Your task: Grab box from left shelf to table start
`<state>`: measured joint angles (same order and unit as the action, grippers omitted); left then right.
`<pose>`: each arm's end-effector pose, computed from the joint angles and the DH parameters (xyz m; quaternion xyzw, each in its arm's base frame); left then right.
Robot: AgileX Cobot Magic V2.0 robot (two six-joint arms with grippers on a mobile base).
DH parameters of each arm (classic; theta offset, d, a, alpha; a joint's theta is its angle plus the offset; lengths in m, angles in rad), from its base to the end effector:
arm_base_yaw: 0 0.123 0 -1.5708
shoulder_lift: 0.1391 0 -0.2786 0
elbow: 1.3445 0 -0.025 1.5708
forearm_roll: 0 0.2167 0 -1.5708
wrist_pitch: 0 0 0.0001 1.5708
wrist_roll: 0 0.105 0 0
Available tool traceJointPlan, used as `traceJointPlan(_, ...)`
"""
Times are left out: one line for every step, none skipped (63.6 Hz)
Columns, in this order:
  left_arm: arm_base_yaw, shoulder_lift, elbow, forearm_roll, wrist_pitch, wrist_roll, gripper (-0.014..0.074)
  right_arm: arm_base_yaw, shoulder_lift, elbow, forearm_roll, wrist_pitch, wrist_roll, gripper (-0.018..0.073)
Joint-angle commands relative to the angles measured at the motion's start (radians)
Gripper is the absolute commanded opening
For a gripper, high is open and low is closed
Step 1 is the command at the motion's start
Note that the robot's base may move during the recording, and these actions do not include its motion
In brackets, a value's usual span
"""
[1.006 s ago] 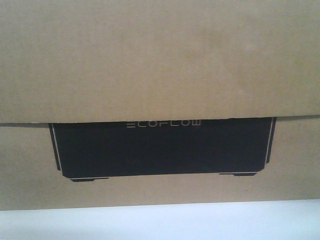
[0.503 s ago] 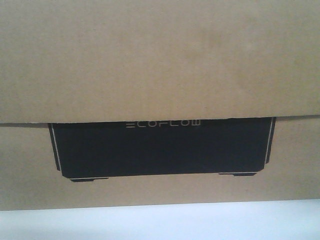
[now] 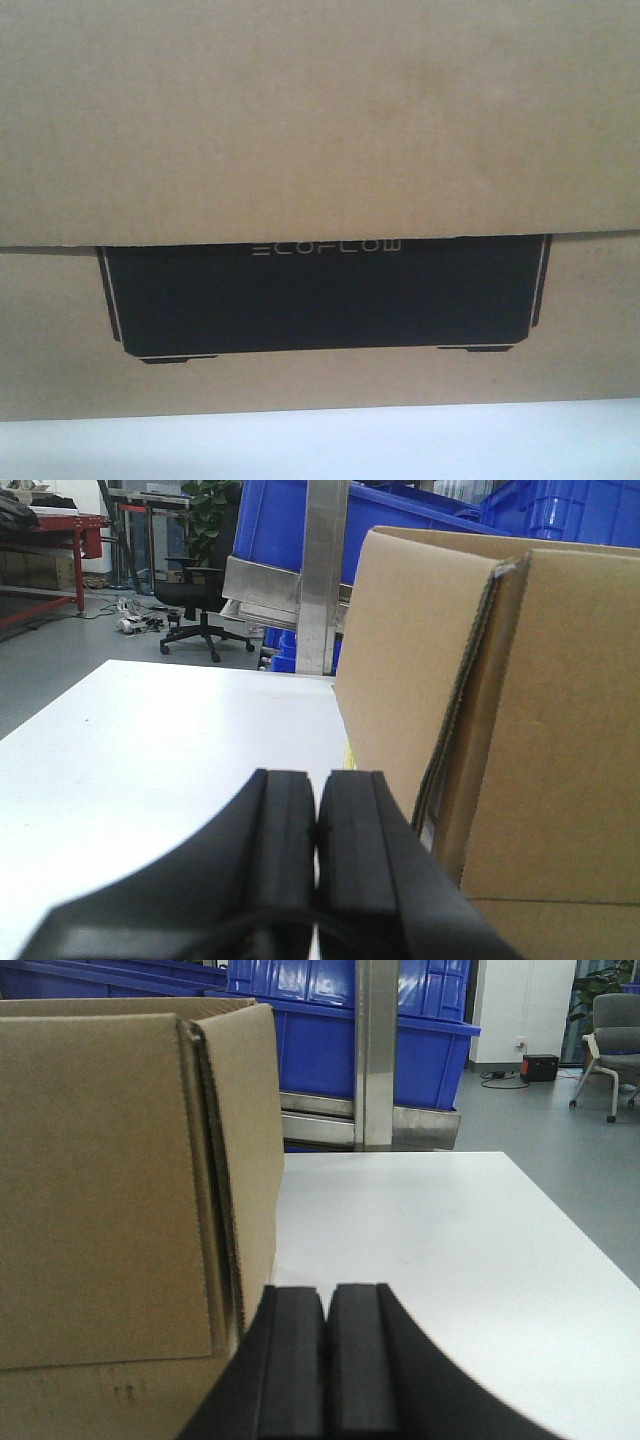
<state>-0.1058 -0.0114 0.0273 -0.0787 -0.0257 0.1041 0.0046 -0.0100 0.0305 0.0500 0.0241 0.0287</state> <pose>0.0423 -0.0043 0.2089 0.0433 0.6706 -0.0291 0.7400 0.0432 0.0003 0.2026 0.0252 0.6914 0.0305 0.7214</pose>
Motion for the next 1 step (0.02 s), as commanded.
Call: traceJointPlan(0.001, -0.015, 0.029, 0.0, -0.076, -0.007, -0.0006, -0.005, -0.005, -0.002, -0.013, -0.091, -0.006, 0.0057)
